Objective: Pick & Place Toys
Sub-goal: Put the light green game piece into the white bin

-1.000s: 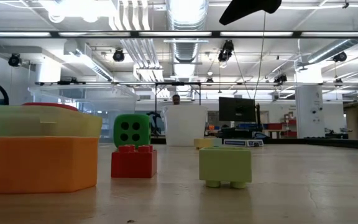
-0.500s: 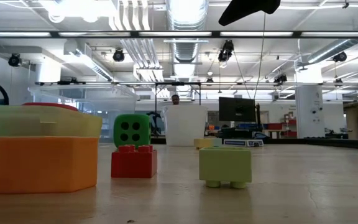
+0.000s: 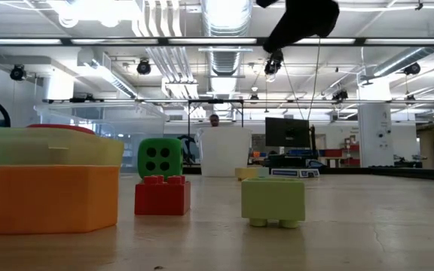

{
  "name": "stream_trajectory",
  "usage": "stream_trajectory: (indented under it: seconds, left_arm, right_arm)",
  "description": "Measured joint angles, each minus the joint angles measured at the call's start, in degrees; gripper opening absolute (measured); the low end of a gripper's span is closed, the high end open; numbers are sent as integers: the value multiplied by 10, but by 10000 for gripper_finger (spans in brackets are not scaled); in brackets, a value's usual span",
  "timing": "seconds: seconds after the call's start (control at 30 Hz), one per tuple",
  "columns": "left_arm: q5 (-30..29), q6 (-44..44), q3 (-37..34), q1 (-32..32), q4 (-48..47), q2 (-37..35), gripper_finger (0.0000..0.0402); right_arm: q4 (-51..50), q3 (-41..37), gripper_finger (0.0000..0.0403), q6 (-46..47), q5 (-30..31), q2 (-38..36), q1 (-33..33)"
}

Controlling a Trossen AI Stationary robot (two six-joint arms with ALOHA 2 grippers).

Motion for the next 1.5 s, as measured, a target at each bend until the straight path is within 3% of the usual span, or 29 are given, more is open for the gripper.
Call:
stream_trajectory:
  seconds: [0.23,0.47,0.73,1.27,1.5]
  left_arm:
    - [-15,3,32,4,-16,-31,359]
    - [-34,-14,51,14,-57,-35,359]
    - [-113,-15,51,30,-53,-35,359]
    - [-148,-37,69,88,-40,-36,359]
    - [-148,43,78,115,-39,-57,359]
  right_arm:
    - [184,-101,367,-36,-17,0,0]
    - [227,-154,367,-28,-19,22,7]
    - [218,-78,367,-50,-28,107,47]
    - [160,20,367,-29,-54,212,68]
    - [79,60,366,9,-50,252,68]
